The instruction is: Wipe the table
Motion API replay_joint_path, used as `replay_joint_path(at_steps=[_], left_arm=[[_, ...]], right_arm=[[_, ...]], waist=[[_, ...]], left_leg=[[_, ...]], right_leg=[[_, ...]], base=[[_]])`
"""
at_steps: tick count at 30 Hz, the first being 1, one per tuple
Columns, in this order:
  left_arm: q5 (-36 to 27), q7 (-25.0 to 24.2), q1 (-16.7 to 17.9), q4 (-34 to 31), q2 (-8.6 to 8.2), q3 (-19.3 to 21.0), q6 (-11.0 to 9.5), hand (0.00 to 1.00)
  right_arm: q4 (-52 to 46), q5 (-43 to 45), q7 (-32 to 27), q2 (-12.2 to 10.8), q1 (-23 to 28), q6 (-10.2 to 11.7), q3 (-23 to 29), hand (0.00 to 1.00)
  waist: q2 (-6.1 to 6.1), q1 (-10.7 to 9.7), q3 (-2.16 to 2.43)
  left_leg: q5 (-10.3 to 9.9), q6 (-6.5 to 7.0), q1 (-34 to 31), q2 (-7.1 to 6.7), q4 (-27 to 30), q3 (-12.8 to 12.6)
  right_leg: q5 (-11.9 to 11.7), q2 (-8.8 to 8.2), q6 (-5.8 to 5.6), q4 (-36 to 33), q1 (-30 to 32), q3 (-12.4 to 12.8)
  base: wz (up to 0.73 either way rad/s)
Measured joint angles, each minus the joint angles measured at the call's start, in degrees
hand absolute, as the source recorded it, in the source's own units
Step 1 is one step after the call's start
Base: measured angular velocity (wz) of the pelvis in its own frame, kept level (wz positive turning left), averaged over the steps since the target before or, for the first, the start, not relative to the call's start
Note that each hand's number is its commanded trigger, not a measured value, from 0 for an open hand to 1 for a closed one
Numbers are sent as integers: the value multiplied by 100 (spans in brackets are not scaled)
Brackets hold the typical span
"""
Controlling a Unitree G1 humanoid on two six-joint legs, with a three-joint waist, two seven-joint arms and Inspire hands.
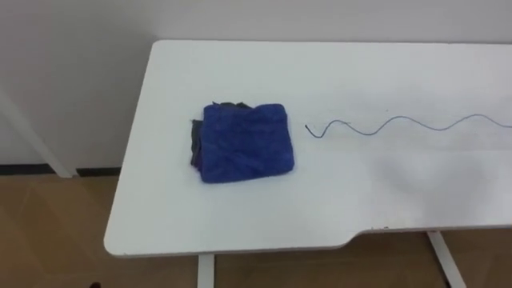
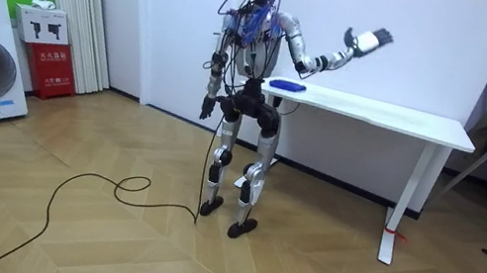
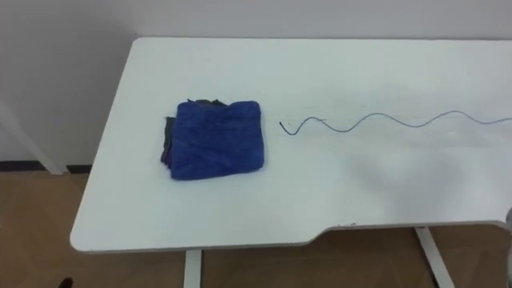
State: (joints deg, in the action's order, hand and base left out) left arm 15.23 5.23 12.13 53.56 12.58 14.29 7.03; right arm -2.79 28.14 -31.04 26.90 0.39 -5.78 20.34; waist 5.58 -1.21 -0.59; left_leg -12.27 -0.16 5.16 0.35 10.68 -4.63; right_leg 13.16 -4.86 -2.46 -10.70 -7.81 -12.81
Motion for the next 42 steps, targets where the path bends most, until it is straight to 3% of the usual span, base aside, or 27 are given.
replay_joint_path(at_steps=[4,10,16,21,24,25,26,27,28,29,31,32,33,34,35,36,37,38,39,40,41,42], left_arm=[[4,0,-59,-71,-52,-235,8,0],[1,-103,-161,-69,-46,-530,3,0],[-9,-154,-389,-69,-50,-1135,-4,0],[2,-193,-595,-68,-49,-1155,-1,0],[-22,-190,-733,-69,-30,-1271,-2,0],[-126,-189,-768,-70,0,-1334,-10,0],[-137,-188,-796,-44,23,-1322,-14,0],[-138,-196,-797,-40,5,-1329,-7,0],[-140,-232,-797,-29,-32,-1351,-10,0],[-150,-295,-829,-4,-57,-1434,-12,0],[-203,-370,-911,12,-53,-1550,-15,0],[-215,-372,-965,33,-45,-1630,-13,0],[-216,-372,-959,31,-28,-1631,-19,0],[-217,-371,-959,31,30,-1542,-18,0],[-216,-372,-943,59,8,-1466,16,0],[-216,-384,-932,62,2,-1475,16,0],[-215,-437,-919,57,-17,-1526,11,0],[-216,-468,-1005,53,-35,-1660,-19,0],[-218,-469,-1080,54,-25,-1727,-41,0],[-225,-467,-1101,79,-28,-1762,-60,0],[-221,-467,-1112,127,-42,-1785,-57,0],[-216,-466,-1112,151,-44,-1787,-57,0]], right_arm=[[-320,187,174,-1,-338,-26,-486,0],[-404,925,681,0,-1062,-92,-1306,0],[-489,1336,1199,-7,-1237,-155,-2332,0],[-445,1505,1540,-11,-1282,-186,-2811,0],[-74,1786,1605,-39,-1287,-198,-3103,0],[109,1968,1668,-127,-1288,-197,-3277,0],[245,2152,1736,-202,-1316,-164,-3484,0],[280,2223,1767,-213,-1319,-175,-3610,0],[362,2284,1835,-250,-1317,-221,-3856,0],[498,2402,1909,-268,-1318,-268,-3996,0],[753,2426,2050,-341,-1322,-256,-4044,0],[938,2426,2150,-398,-1324,-237,-4043,0],[1005,2434,2206,-463,-1314,-234,-4042,0],[1025,2470,2276,-545,-1342,-216,-4080,0],[1039,2556,2300,-550,-1369,-175,-4198,0],[1075,2558,2308,-565,-1355,-184,-4265,0],[1294,2564,2330,-620,-1347,-224,-4340,0],[1477,2563,2370,-625,-1347,-273,-4329,0],[1586,2555,2372,-623,-1351,-278,-4330,0],[1774,2562,2428,-692,-1341,-258,-4361,0],[1827,2591,2485,-728,-1300,-208,-4371,0],[1823,2602,2488,-731,-1271,-167,-4371,0]], waist=[[90,157,40],[-7,310,23],[-47,514,15],[-27,767,19],[-40,962,8],[-48,1101,-5],[30,1151,25],[19,1134,30],[14,1047,-3],[7,1020,-2],[-6,1048,-8],[-71,1140,-46],[-97,1183,-50],[-10,1296,-27],[-65,1256,-14],[-68,1176,-25],[-62,1048,-24],[-42,1031,-34],[-3,1056,-36],[52,1136,4],[33,1201,-9],[20,1234,-16]], left_leg=[[0,1,-149,-8,51,52],[1,1,-176,-8,70,161],[8,5,-291,-22,75,327],[13,4,-326,-29,60,492],[36,3,-228,28,7,867],[37,-1,-200,105,12,1294],[17,-37,-231,117,19,1528],[11,-57,-257,108,25,1532],[40,-114,-312,119,24,1309],[72,-137,-264,138,-34,1036],[148,-114,-128,187,-176,998],[156,-108,-47,308,-209,1279],[155,-111,-52,339,-200,1521],[134,-144,-94,332,-195,1756],[65,-240,-195,366,-134,1708],[14,-295,-292,331,-10,1585],[-24,-272,-426,227,24,1285],[173,-122,-711,68,-258,1150],[469,-10,-836,8,-226,1053],[564,47,-775,-37,-174,926],[565,49,-710,-60,-158,1005],[564,50,-680,-73,-155,1076]], right_leg=[[-9,-15,-2,-7,84,-62],[-19,-5,-4,4,64,-165],[-19,-5,-4,3,93,-309],[-19,1,-4,7,124,-373],[-1,33,10,-242,217,-456],[24,130,69,-157,299,-326],[-161,235,219,238,293,-249],[-253,234,241,242,255,-305],[-275,236,252,202,212,-331],[-273,243,250,208,159,-262],[-263,315,239,141,166,-337],[-163,341,193,-245,414,-383],[-125,370,244,-282,503,-368],[-396,425,338,341,622,-204],[-516,449,439,305,588,-317],[-522,419,444,263,562,-290],[-520,353,442,269,472,-22],[-496,268,400,270,471,239],[-461,230,343,256,482,269],[-406,179,222,227,491,226],[-361,189,137,197,510,123],[-344,201,127,202,501,110]], base=[[7],[8],[11],[14],[-2],[-44],[-34],[5],[37],[40],[20],[-3],[-42],[-33],[-12],[42],[74],[69],[40],[17],[8],[0]])
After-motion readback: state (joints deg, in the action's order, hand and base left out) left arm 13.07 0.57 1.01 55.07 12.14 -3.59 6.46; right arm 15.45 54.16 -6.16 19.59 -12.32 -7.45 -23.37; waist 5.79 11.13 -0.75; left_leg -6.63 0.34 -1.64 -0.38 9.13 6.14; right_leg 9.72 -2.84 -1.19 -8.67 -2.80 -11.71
